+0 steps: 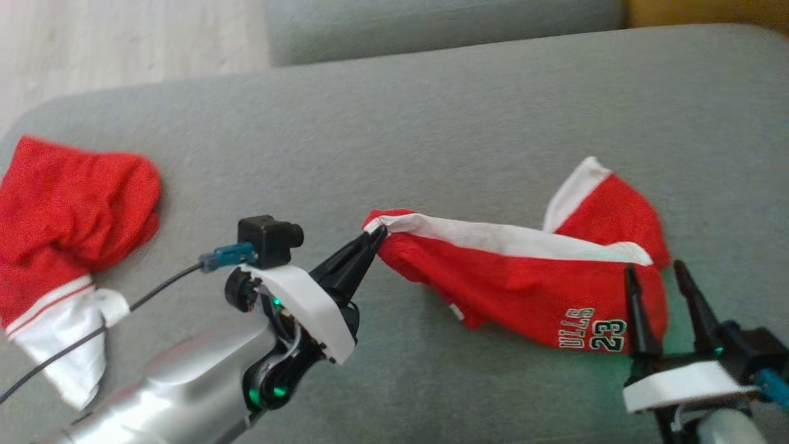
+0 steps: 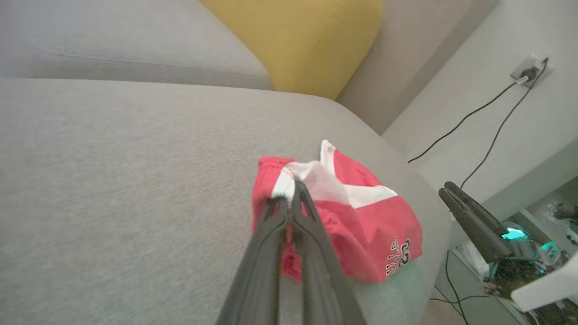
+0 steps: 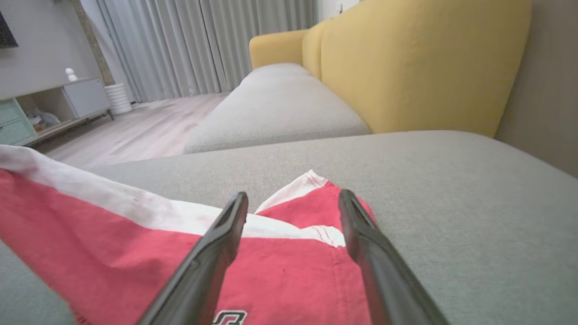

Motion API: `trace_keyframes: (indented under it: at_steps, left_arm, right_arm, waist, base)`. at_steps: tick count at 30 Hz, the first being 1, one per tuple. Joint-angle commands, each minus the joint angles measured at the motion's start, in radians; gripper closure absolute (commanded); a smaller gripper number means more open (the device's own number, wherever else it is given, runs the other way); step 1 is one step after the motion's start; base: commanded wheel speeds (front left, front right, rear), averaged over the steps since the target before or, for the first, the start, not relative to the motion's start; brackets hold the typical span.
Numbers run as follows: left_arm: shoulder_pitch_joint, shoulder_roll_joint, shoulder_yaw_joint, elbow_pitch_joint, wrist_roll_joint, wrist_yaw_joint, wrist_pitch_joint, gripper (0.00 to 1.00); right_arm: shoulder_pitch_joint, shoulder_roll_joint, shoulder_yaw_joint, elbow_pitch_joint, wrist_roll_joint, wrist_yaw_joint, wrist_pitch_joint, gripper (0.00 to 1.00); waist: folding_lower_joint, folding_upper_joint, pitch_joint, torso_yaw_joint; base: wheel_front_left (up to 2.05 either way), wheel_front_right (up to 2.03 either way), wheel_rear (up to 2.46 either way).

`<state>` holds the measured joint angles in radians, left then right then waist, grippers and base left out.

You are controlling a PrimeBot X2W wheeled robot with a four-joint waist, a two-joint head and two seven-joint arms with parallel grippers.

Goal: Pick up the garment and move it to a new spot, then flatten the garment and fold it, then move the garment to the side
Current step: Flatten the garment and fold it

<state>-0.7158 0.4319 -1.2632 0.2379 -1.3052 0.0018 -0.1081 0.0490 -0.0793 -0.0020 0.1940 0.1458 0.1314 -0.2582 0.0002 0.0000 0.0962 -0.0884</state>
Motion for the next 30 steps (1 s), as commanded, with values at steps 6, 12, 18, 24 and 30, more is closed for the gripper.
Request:
trace_keyframes:
  at_steps: [6,12,18,24,30]
  left_arm:
    - [-0.028,0.066,0.044,-0.059,0.013,0.029,-0.032,1.0]
    - [-0.022,0.066,0.044,-0.067,0.017,0.033,-0.04,1.0]
    - [-0.005,0.063,0.038,-0.067,0.017,0.03,-0.043,1.0]
    - [-0.001,0.062,0.039,-0.061,0.02,0.027,-0.052,1.0]
    - [-0.055,0.064,0.06,-0.063,0.067,0.016,-0.086,1.0]
  right_arm:
    - [-0.105,-0.115,0.044,0.131,0.073,-0.001,-0.004,0.0]
    - [-0.143,-0.168,0.098,0.215,0.132,-0.001,-0.004,0.0]
    - [-0.183,-0.218,0.212,0.294,0.197,-0.001,-0.004,0.34]
    - [-0.208,-0.24,0.23,0.269,0.195,-0.001,-0.004,1.0]
    - [-0.22,-0.261,0.199,0.19,0.169,-0.001,-0.004,1.0]
  waist:
    - [-0.0002,0.0,0.071,0.119]
    - [-0.0002,0.0,0.069,0.134]
    - [-0.0002,0.0,0.064,0.135]
    - [-0.0002,0.0,0.058,0.128]
    - [-0.0002,0.0,0.05,0.099]
  base:
    - [0.0,0.0,0.0]
    - [0.0,0.0,0.0]
    - [0.0,0.0,0.0]
    - [0.0,0.0,0.0]
    - [0.0,0.0,0.0]
